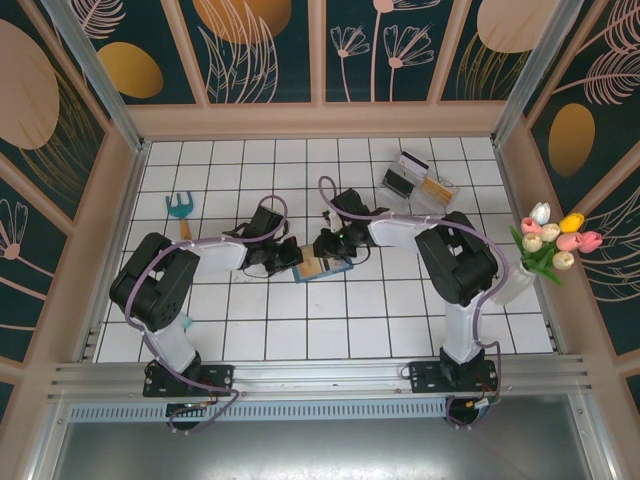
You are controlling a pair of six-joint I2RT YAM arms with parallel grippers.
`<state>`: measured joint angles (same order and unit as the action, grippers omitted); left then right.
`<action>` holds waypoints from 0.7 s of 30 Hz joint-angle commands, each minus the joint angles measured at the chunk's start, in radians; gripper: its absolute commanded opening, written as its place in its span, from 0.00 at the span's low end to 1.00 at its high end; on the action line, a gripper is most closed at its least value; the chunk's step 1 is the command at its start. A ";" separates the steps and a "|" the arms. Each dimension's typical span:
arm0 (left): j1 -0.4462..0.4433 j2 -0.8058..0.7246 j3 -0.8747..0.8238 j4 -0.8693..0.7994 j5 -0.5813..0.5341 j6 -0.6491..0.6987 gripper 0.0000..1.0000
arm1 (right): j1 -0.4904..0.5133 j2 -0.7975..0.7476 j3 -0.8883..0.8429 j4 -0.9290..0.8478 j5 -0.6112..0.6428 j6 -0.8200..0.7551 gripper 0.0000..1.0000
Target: Take the credit cards out of the card holder
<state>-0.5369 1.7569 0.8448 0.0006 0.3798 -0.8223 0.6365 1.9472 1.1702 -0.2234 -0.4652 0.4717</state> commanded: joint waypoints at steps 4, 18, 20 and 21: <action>0.010 0.043 -0.042 -0.081 -0.070 0.022 0.00 | 0.001 0.056 0.019 -0.095 0.066 -0.059 0.26; 0.012 0.077 -0.070 -0.046 -0.059 0.018 0.00 | 0.016 0.094 0.005 -0.096 -0.111 -0.150 0.28; 0.012 0.079 -0.070 -0.042 -0.057 0.015 0.00 | 0.022 0.104 0.015 -0.114 -0.117 -0.167 0.28; 0.013 0.079 -0.070 -0.042 -0.059 0.016 0.00 | 0.020 0.105 0.014 -0.113 -0.111 -0.166 0.27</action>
<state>-0.5289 1.7630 0.8234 0.0521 0.3939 -0.8188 0.6369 1.9797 1.2045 -0.2592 -0.5297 0.3511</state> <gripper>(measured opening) 0.057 0.277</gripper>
